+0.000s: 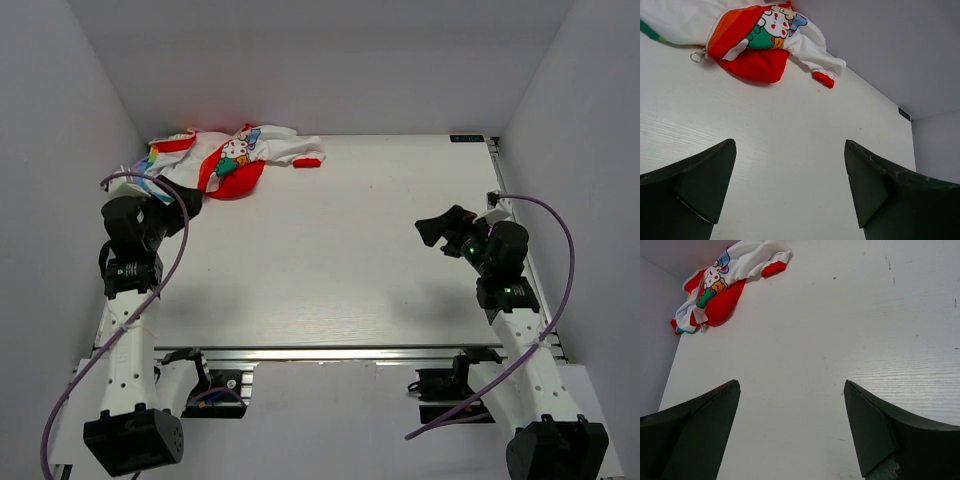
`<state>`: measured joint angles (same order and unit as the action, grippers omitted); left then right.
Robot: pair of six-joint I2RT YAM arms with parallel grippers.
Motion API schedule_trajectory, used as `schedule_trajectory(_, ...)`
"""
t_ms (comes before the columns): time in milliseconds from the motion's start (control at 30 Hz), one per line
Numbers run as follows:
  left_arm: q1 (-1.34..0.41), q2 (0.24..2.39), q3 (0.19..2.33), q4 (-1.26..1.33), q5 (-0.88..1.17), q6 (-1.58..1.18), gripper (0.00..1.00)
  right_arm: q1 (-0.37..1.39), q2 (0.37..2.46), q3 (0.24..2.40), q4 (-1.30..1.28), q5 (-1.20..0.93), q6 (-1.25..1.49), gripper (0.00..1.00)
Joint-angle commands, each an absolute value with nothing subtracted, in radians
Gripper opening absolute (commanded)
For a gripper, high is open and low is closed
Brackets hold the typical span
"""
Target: Zip up the jacket
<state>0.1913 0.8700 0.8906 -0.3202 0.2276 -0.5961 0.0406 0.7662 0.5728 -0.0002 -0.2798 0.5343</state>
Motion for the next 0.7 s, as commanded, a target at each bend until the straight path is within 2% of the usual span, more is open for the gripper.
schedule_trajectory(0, 0.190, 0.896, 0.907, -0.354, 0.201, -0.608, 0.98, 0.041, 0.750, 0.618, -0.034, -0.259, 0.506, 0.89)
schedule_trajectory(200, 0.187, 1.115, 0.919, -0.270, 0.317, -0.586, 0.98, 0.041, 0.822, 0.624, -0.043, -0.267, 0.520, 0.89)
schedule_trajectory(300, 0.141, 1.278, 0.983, -0.244, 0.249, -0.569, 0.98, 0.041, 0.882, 0.661, -0.100, -0.270, 0.488, 0.89)
schedule_trajectory(333, 0.118, 1.326, 1.011, -0.242, 0.141, -0.562, 0.98, 0.041, 0.925, 0.696, -0.116, -0.270, 0.480, 0.89)
schedule_trajectory(433, 0.042, 1.550, 1.198, -0.287, -0.060, -0.508, 0.98, 0.041, 0.992, 0.748, -0.147, -0.298, 0.450, 0.89)
schedule_trajectory(500, 0.020, 1.671, 1.352, -0.305, -0.118, -0.479, 0.98, 0.041, 1.018, 0.764, -0.143, -0.333, 0.414, 0.89)
schedule_trajectory(667, 0.017, 2.132, 1.749, -0.449, -0.231, -0.422, 0.98, 0.040, 1.052, 0.755, -0.104, -0.380, 0.384, 0.89)
